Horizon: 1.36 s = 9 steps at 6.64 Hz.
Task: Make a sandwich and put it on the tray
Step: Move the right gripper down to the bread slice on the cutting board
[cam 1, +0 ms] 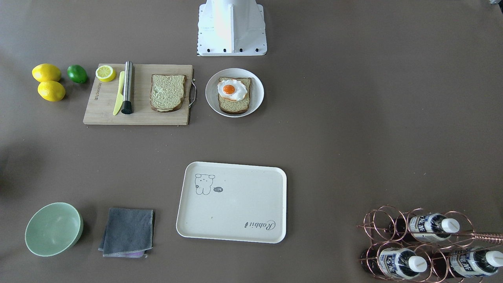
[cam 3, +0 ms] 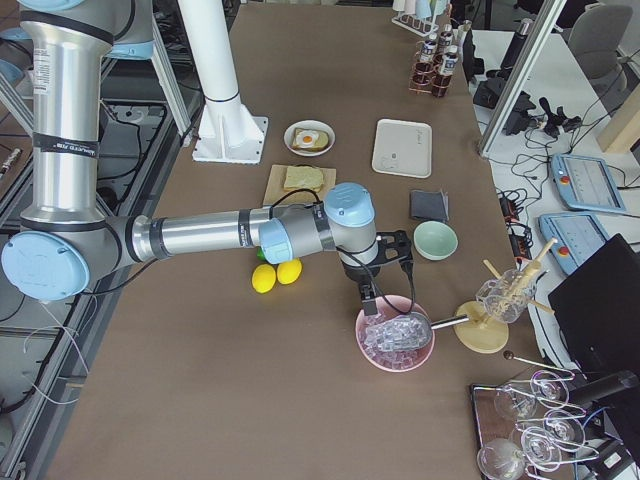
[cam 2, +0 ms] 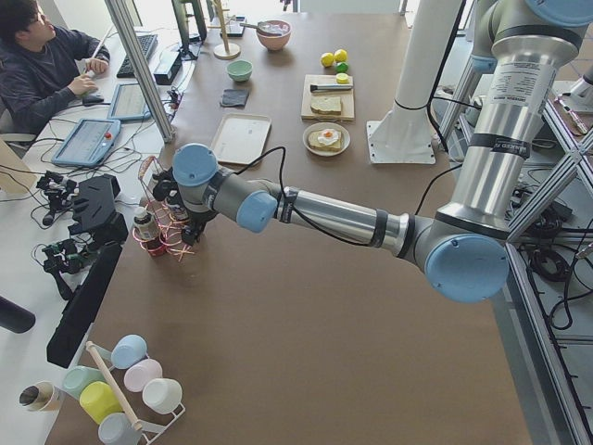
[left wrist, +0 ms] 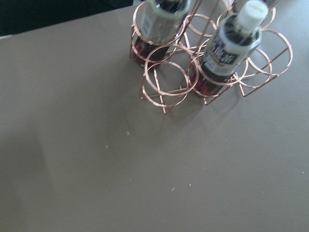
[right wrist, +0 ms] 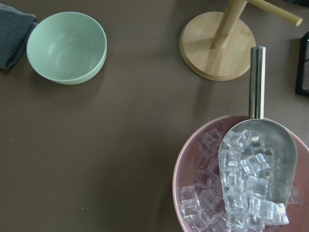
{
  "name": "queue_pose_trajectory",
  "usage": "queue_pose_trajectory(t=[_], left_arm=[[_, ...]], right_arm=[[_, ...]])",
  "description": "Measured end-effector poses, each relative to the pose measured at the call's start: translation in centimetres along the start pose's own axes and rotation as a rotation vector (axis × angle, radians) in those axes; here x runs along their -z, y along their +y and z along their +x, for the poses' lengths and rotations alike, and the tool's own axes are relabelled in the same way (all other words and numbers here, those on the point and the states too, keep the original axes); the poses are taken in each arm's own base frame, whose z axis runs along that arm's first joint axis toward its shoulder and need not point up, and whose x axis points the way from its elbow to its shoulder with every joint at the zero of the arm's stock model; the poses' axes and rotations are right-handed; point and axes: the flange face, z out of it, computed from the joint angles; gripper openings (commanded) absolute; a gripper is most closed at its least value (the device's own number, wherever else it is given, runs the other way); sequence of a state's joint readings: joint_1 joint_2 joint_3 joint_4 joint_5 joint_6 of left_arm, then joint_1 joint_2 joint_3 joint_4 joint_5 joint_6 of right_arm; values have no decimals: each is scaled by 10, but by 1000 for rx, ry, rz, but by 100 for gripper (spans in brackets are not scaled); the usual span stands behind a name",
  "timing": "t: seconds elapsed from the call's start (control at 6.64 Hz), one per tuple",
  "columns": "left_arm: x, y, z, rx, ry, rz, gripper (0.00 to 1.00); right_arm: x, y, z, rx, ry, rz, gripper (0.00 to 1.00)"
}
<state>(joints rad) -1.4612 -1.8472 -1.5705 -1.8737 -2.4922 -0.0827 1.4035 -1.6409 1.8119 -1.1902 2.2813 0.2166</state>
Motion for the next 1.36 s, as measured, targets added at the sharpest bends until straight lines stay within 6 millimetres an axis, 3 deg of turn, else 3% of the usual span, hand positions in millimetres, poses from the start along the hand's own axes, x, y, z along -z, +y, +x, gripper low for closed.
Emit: queue_pose_trajectory(t=[0.15,0.45,0.75,1.05,1.36], left_arm=[[-15,-25,36,1,-20,14,100],[-51,-54,121,96,18,13,100],[-75,-55,213,199,34,31,100],[-87,-48,287,255,76,42,100],[-88,-47,315,267,95,52,100]], right_arm=[[-12,-10,-33,-38,-33,-9,100],[-22,-15,-101,-196,-91,-34,100],[-25,-5,-177,-326,-134,-61,100],[-50,28,-261,-396,-177,-66,100],[-73,77,-329,-442,-195,-65,100]])
